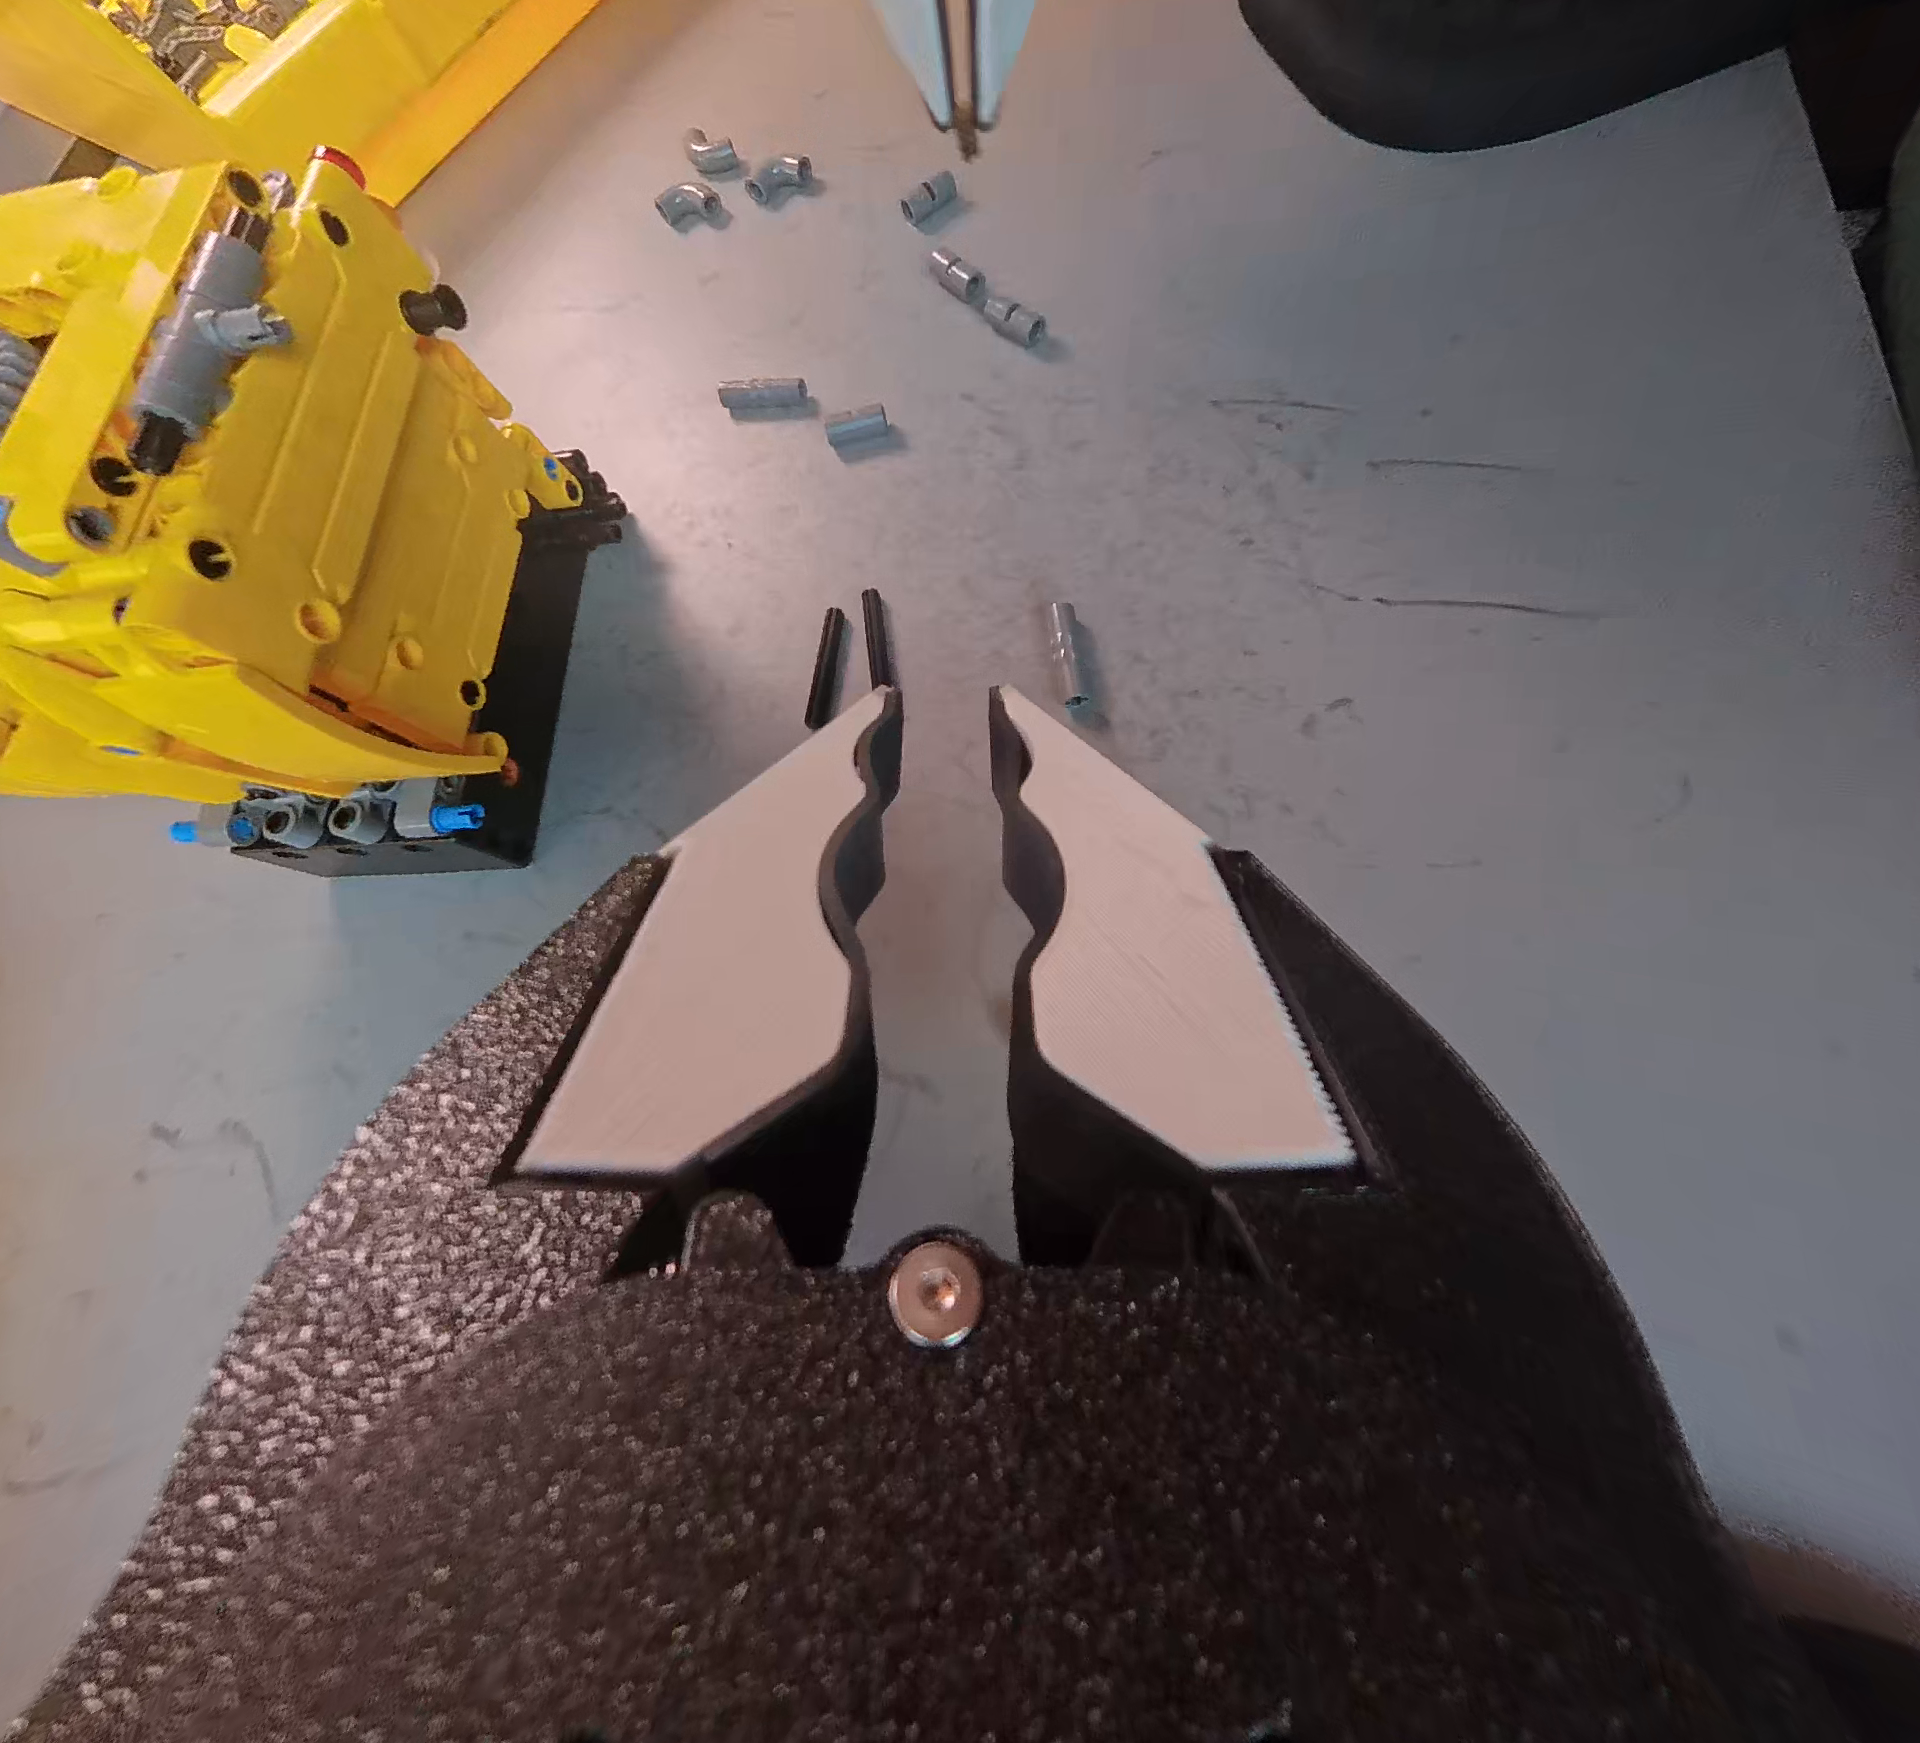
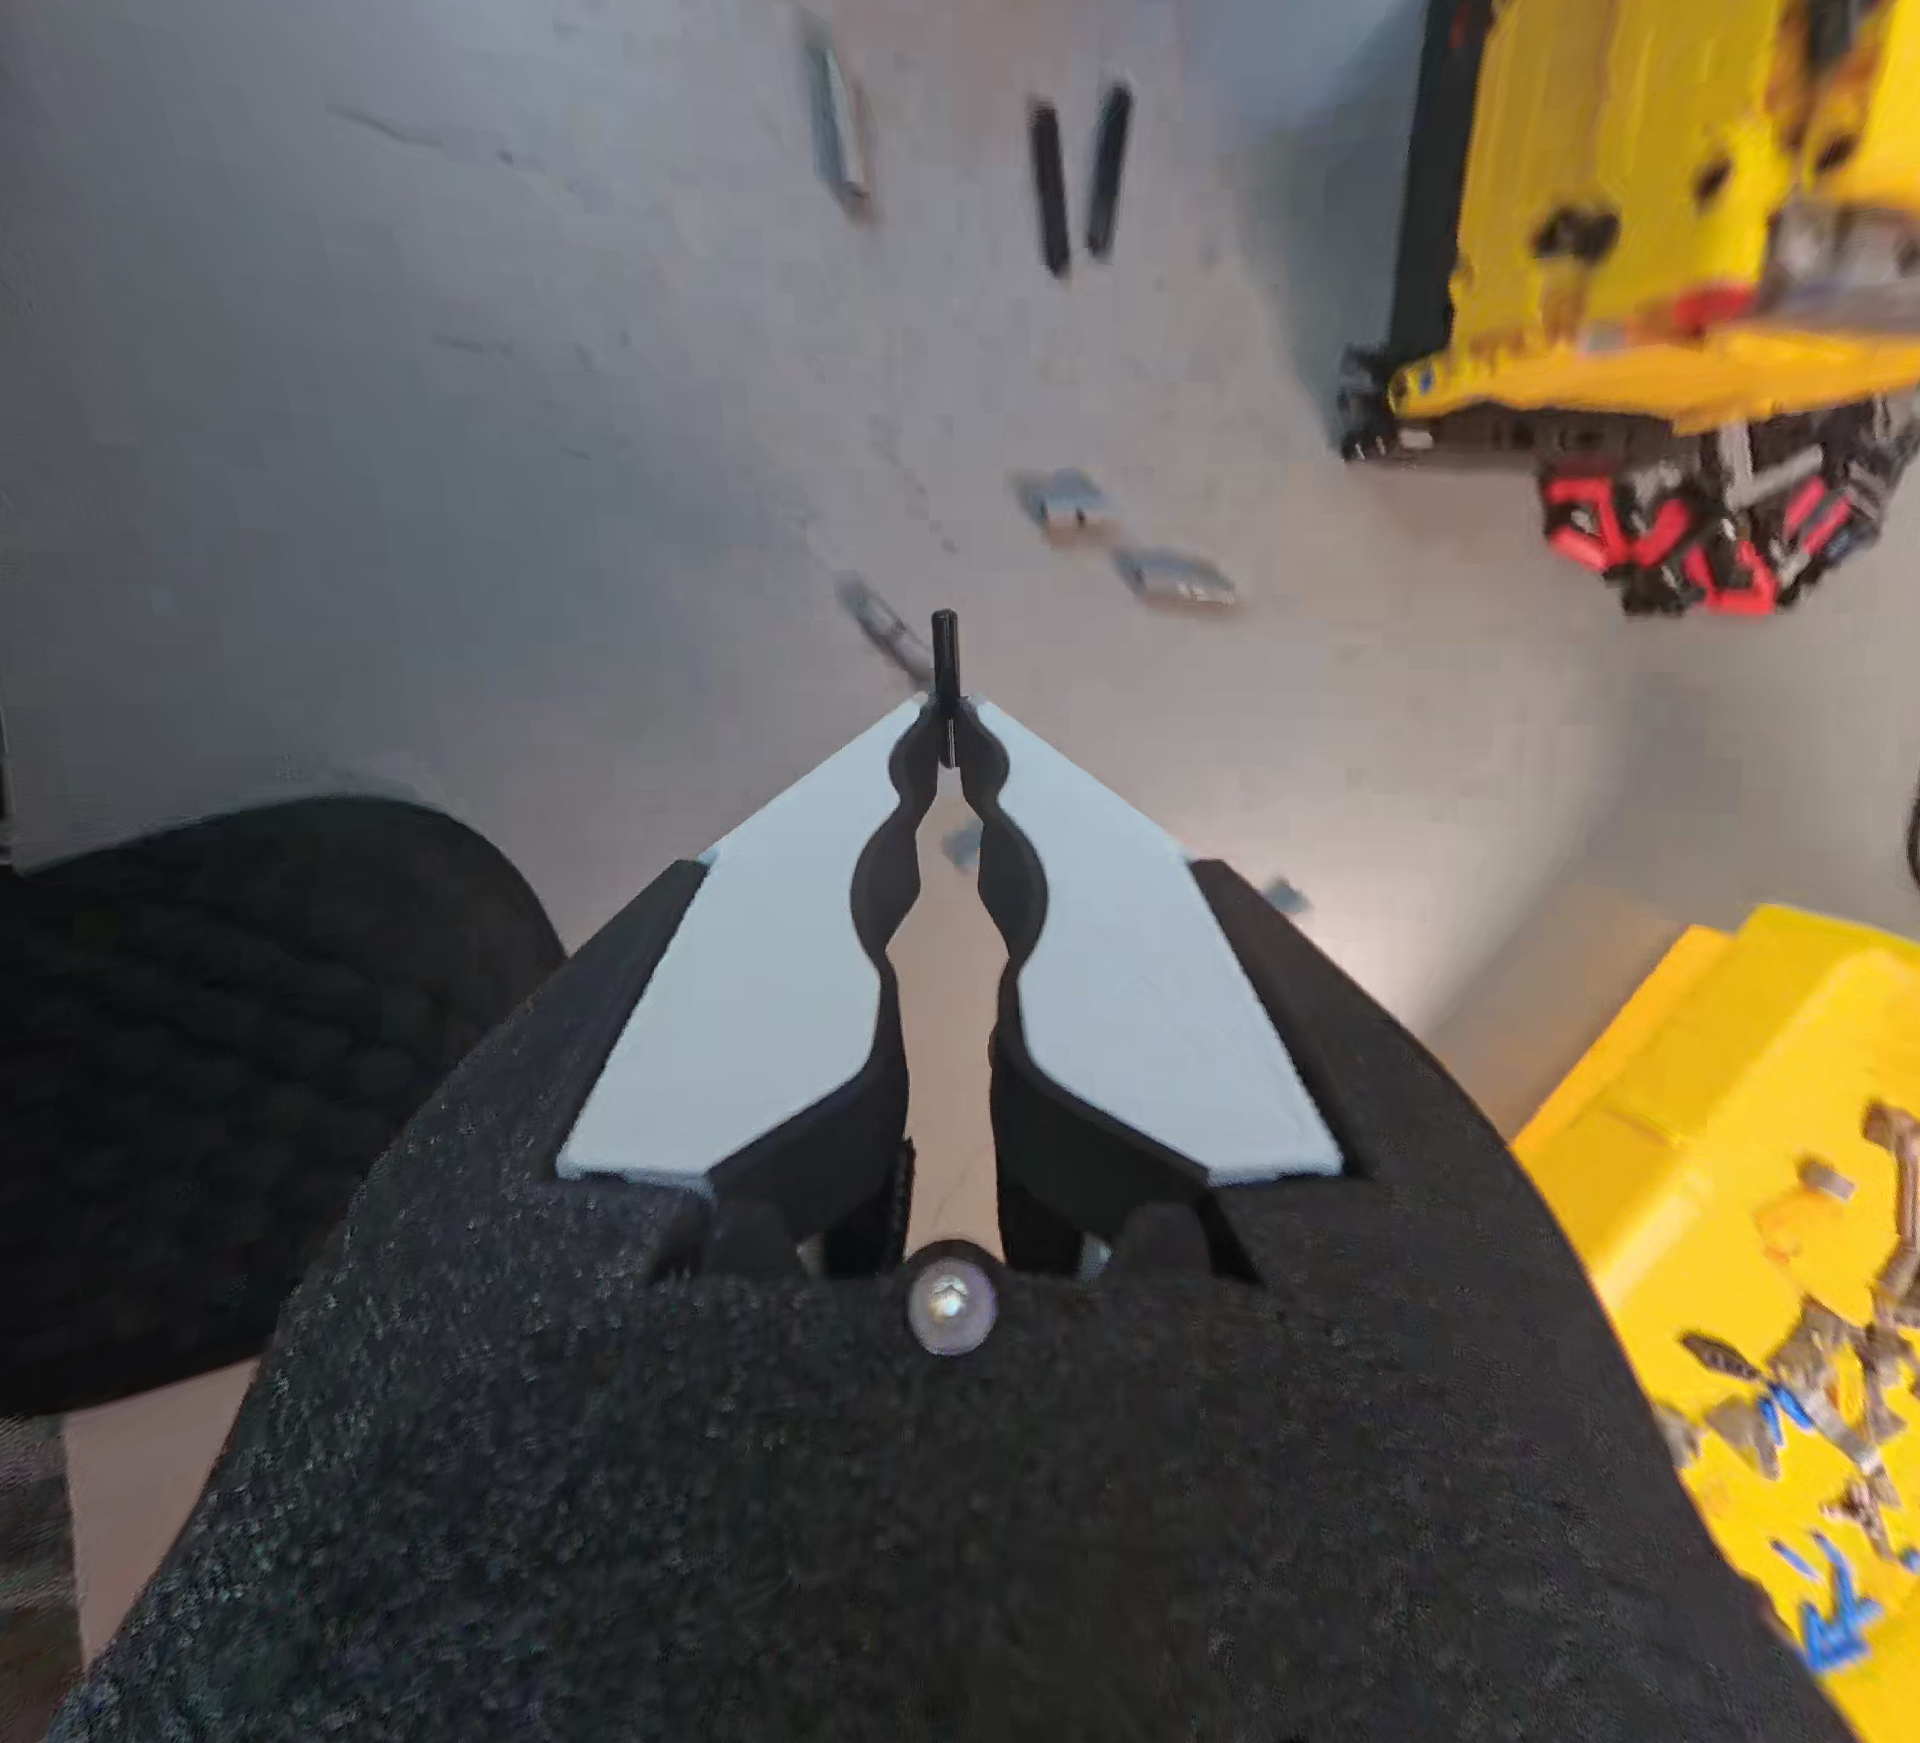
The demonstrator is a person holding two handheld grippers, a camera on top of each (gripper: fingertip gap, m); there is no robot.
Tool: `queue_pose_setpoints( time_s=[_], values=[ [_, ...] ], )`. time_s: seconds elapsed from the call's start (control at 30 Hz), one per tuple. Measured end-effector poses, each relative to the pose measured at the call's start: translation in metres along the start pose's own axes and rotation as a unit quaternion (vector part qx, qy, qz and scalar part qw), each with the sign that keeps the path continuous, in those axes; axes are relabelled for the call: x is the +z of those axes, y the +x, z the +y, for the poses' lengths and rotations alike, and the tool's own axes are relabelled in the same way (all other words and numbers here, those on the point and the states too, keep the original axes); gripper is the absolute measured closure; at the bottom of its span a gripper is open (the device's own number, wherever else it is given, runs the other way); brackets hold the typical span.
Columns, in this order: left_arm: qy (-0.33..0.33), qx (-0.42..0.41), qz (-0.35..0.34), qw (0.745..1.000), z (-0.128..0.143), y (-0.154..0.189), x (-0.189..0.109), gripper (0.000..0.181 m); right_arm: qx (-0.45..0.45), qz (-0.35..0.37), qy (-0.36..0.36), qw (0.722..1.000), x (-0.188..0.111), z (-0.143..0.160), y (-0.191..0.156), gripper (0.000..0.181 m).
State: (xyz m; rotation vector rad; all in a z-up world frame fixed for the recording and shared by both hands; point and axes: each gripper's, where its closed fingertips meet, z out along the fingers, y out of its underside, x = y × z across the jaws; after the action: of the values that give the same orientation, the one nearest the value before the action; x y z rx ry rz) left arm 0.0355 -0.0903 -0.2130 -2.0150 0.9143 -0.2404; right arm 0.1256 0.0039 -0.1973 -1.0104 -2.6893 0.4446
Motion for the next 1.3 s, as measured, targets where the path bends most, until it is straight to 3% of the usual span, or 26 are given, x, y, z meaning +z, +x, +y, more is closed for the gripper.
queue_pose_setpoints(
  time_s=[0.1,0.33,0.43,0.5,0.63,0.77,0.9,1.03,1.17,1.3],
  values=[
    [-0.009,0.002,0.008,1.0,0.003,0.003,0.004,0.165,-0.025,-0.025,0.009,0.999,0.023,-0.032,-0.033,0.178],
    [-0.045,-0.002,0.053,0.998,0.017,0.016,-0.004,0.161,0.007,-0.025,0.007,1.0,0.058,-0.032,-0.031,0.177],
    [-0.07,0.0,0.074,0.995,0.027,0.022,-0.006,0.164,0.014,-0.01,0.016,1.0,0.05,-0.026,-0.022,0.168],
    [-0.086,0.0,0.085,0.993,0.033,0.027,-0.006,0.169,0.039,0.016,0.027,0.999,0.028,-0.018,-0.003,0.167],
    [-0.101,-0.001,0.09,0.991,0.038,0.027,-0.007,0.177,0.091,0.079,-0.066,0.99,-0.008,0.046,0.047,0.167],
    [-0.11,-0.008,0.089,0.99,0.043,0.025,-0.012,0.177,0.109,0.049,-0.114,0.986,-0.002,0.081,0.052,0.167],
    [-0.082,-0.022,0.083,0.993,0.034,0.02,-0.016,0.166,0.114,0.026,-0.12,0.986,0.012,0.083,0.053,0.166],
    [-0.06,-0.02,0.067,0.996,0.026,0.015,-0.014,0.164,0.193,0.005,-0.109,0.975,0.021,0.085,0.059,0.165],
    [-0.057,-0.01,0.065,0.996,0.024,0.017,-0.007,0.165,0.229,-0.014,-0.077,0.97,0.024,0.082,0.06,0.18],
    [-0.035,-0.001,0.059,0.998,0.013,0.02,-0.002,0.165,0.22,0.001,-0.058,0.974,0.02,0.072,0.054,0.18]
  ],
)
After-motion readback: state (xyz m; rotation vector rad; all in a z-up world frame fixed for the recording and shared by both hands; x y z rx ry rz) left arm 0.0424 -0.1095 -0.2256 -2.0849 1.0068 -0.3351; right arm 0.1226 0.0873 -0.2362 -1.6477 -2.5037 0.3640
